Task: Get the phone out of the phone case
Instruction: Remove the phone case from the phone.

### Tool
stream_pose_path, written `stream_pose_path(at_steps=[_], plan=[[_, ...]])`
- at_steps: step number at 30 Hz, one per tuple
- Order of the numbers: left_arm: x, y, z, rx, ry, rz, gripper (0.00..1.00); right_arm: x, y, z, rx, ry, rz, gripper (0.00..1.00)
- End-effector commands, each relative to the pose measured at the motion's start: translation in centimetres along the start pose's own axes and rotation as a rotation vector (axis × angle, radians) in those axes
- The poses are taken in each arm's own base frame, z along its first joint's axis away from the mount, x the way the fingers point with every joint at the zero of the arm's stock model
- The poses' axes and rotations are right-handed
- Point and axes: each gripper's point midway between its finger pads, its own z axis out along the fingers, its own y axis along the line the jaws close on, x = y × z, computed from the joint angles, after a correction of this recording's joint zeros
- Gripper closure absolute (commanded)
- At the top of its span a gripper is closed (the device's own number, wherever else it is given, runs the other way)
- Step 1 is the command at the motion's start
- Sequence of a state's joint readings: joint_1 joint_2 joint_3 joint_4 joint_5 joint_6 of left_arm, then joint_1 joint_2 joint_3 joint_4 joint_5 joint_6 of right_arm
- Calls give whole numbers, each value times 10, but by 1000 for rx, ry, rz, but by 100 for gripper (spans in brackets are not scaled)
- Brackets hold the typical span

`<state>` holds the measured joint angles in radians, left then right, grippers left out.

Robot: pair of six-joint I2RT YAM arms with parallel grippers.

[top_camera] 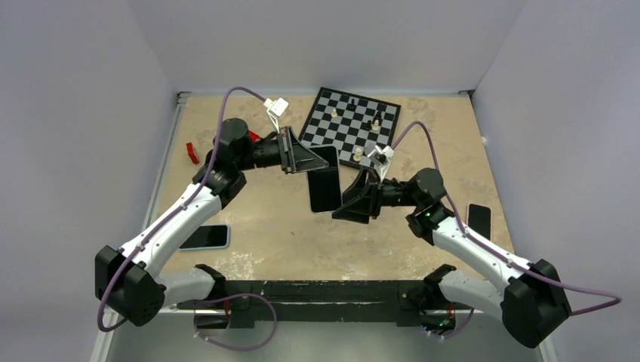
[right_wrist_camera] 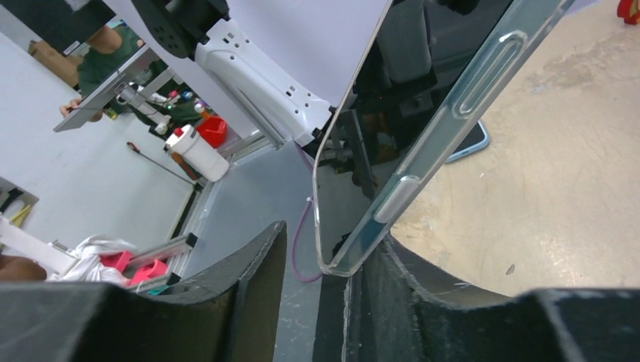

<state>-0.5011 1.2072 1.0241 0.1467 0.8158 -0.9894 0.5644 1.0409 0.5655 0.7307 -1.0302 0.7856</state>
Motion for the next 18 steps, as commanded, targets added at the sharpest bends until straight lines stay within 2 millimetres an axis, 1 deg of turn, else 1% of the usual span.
stream_pose_path(at_steps=[1, 2, 5, 7, 9, 10, 11, 13, 14, 15, 16, 18], plan=[[-13, -34, -10, 72, -49, 43, 100, -6, 22, -2, -100, 0, -83, 57], [-12, -35, -11, 73, -46, 38, 100, -7, 26, -2, -119, -1, -99, 61], [-8, -37, -14, 71, -37, 32, 100, -5, 29, -3, -141, 4, -113, 69], [-7, -39, -16, 74, -32, 31, 100, -5, 28, -2, -143, 7, -120, 76], [-5, -43, -18, 81, -29, 33, 100, -6, 27, -1, -150, -1, -132, 87], [-4, -46, -19, 86, -27, 36, 100, -8, 26, 0, -149, -7, -128, 89], [-3, -47, -20, 88, -23, 37, 100, -10, 26, 1, -152, -10, -126, 86], [-1, -46, -22, 73, -26, 41, 100, -13, 26, 3, -161, -16, -119, 72], [-1, -44, -23, 62, -30, 41, 100, -15, 26, 3, -164, -22, -114, 71], [-1, -43, -23, 55, -32, 41, 100, -16, 26, 4, -169, -25, -115, 71], [-1, -42, -23, 51, -34, 39, 100, -16, 25, 4, -170, -29, -116, 75], [-1, -42, -23, 51, -35, 25, 100, -16, 23, 5, -171, -32, -116, 86]])
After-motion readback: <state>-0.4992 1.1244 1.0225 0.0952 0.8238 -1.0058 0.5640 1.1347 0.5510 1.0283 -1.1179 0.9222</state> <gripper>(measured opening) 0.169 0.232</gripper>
